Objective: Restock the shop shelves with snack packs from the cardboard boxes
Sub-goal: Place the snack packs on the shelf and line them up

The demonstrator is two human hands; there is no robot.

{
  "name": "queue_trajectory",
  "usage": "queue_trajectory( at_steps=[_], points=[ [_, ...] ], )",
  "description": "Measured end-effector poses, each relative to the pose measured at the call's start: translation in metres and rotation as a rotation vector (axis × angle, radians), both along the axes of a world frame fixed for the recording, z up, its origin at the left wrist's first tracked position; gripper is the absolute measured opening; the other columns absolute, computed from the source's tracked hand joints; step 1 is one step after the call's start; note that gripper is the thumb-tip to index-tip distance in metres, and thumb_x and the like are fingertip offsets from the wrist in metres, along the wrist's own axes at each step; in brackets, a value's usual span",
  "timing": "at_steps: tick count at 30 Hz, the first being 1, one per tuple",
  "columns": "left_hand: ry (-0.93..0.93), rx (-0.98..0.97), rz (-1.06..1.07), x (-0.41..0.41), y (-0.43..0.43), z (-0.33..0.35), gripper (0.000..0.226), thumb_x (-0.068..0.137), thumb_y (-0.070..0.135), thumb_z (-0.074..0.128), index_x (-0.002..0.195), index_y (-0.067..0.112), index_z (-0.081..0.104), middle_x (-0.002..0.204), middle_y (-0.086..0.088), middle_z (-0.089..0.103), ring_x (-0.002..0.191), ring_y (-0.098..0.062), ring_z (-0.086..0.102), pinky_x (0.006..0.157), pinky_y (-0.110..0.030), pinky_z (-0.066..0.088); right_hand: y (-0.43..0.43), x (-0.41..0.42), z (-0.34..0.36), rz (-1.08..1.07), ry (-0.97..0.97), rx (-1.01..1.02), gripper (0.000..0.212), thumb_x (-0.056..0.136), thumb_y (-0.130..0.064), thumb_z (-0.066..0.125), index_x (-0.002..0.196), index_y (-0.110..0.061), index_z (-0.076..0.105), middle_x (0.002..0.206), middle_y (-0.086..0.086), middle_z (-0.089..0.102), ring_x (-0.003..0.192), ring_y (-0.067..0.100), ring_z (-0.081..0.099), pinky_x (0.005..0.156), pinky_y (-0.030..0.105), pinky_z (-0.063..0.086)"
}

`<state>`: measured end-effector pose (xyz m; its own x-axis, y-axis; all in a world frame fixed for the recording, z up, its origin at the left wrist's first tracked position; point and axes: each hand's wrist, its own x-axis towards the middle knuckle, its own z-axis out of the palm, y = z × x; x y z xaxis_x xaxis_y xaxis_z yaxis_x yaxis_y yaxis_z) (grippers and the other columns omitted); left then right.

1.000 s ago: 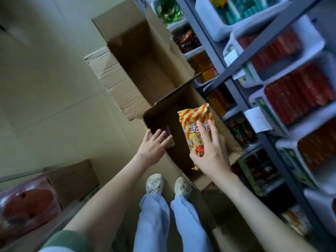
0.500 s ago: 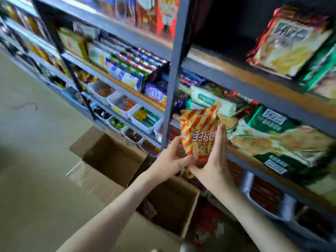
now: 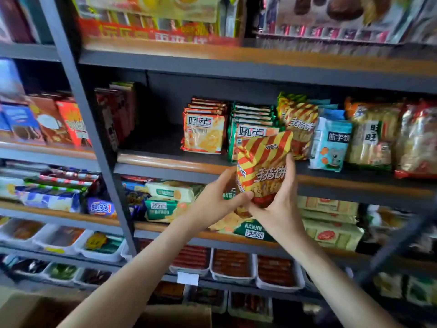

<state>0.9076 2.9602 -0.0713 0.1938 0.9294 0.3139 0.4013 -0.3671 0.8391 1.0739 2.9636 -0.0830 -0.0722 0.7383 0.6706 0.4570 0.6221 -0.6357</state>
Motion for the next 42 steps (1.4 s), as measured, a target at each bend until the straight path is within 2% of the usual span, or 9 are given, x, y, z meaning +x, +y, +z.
queue_trajectory(
  at_steps=[6, 11, 13, 16, 21, 27, 33, 36, 42],
  points=[
    [0.343, 0.236, 0.126, 0.022, 0.044, 0.019, 0.045, 0.099, 0.035, 0.048, 0.143, 0.028, 0.041, 0.144, -0.002, 0.045, 0.130, -0.020, 0.044, 0.100, -0.032, 0.041, 0.045, 0.063, 0.026, -0.175, 0.118, 0.019, 0.114, 0.072, -0.021, 0.084, 0.146, -0.036, -0.001, 0.143, -0.020, 0.011, 0.124, -0.028, 0.009, 0.096, -0.007, 0.015],
    [0.722, 0.229, 0.237, 0.036, 0.095, 0.023, 0.052, 0.101, 0.030, 0.045, 0.150, 0.033, 0.027, 0.160, -0.007, 0.015, 0.143, -0.029, 0.022, 0.115, -0.042, 0.023, 0.081, 0.085, 0.034, -0.203, -0.162, 0.016, 0.110, 0.077, -0.025, 0.080, 0.144, -0.045, -0.006, 0.149, 0.008, 0.021, 0.136, 0.013, 0.023, 0.106, 0.032, 0.026],
    [0.818, 0.202, 0.252, 0.037, 0.112, 0.022, 0.052, 0.103, 0.030, 0.040, 0.152, 0.034, 0.021, 0.162, -0.008, 0.001, 0.147, -0.027, 0.008, 0.118, -0.043, 0.014, 0.095, 0.085, 0.036, -0.211, -0.130, 0.044, 0.109, 0.078, -0.025, 0.080, 0.144, -0.042, -0.005, 0.150, 0.011, 0.021, 0.133, 0.007, 0.022, 0.104, 0.028, 0.025],
    [0.888, 0.228, 0.277, 0.039, 0.130, 0.020, 0.052, 0.104, 0.031, 0.035, 0.153, 0.033, 0.016, 0.162, -0.009, -0.003, 0.149, -0.026, -0.001, 0.120, -0.044, 0.007, 0.118, 0.088, 0.044, -0.269, -0.013, 0.028, 0.108, 0.076, -0.020, 0.081, 0.149, -0.031, 0.002, 0.146, 0.015, 0.023, 0.123, -0.001, 0.025, 0.094, 0.012, 0.024],
    [0.941, 0.230, 0.264, 0.041, 0.150, 0.010, 0.053, 0.104, 0.038, 0.032, 0.153, 0.033, 0.014, 0.162, -0.009, -0.006, 0.149, -0.025, -0.005, 0.121, -0.044, 0.004, 0.160, 0.093, 0.027, -0.332, -0.124, -0.167, 0.113, 0.074, -0.029, 0.082, 0.152, -0.025, 0.000, 0.140, 0.018, 0.027, 0.125, 0.032, 0.041, 0.095, 0.037, 0.040],
    [0.905, 0.244, 0.267, 0.038, 0.157, -0.004, 0.052, 0.104, 0.041, 0.025, 0.153, 0.040, 0.006, 0.161, -0.001, -0.016, 0.148, -0.018, -0.015, 0.120, -0.045, 0.002, 0.177, 0.096, 0.023, -0.324, -0.416, -0.289, 0.120, 0.079, -0.039, 0.075, 0.148, -0.033, -0.023, 0.135, 0.023, 0.034, 0.115, 0.035, 0.050, 0.081, 0.040, 0.045],
    [0.848, 0.305, 0.303, 0.036, 0.148, -0.005, 0.052, 0.104, 0.040, 0.031, 0.153, 0.032, 0.017, 0.163, -0.003, 0.003, 0.149, -0.020, 0.001, 0.121, -0.042, 0.004, 0.172, 0.085, 0.020, -0.513, -0.485, -0.221, 0.116, 0.079, -0.041, 0.075, 0.152, -0.028, -0.014, 0.151, 0.022, 0.018, 0.132, 0.040, 0.030, 0.098, 0.053, 0.043],
    [0.721, 0.431, 0.366, 0.023, 0.122, -0.019, 0.045, 0.099, 0.031, 0.041, 0.142, 0.018, 0.045, 0.149, -0.011, 0.040, 0.135, -0.029, 0.035, 0.113, -0.046, 0.030, 0.148, 0.071, 0.011, -0.587, -0.409, 0.117, 0.091, 0.081, -0.029, 0.073, 0.151, -0.020, 0.016, 0.151, 0.022, 0.025, 0.129, 0.041, 0.033, 0.100, 0.058, 0.038],
    [0.600, 0.351, 0.607, -0.047, 0.009, -0.113, 0.034, 0.093, 0.020, 0.042, 0.120, 0.007, 0.056, 0.113, -0.013, 0.058, 0.098, -0.029, 0.051, 0.084, -0.037, 0.041, 0.066, -0.029, -0.085, -0.041, -0.444, 0.244, 0.066, 0.081, -0.018, 0.071, 0.137, -0.012, 0.035, 0.137, 0.020, 0.048, 0.123, 0.035, 0.046, 0.099, 0.045, 0.032]
  ],
)
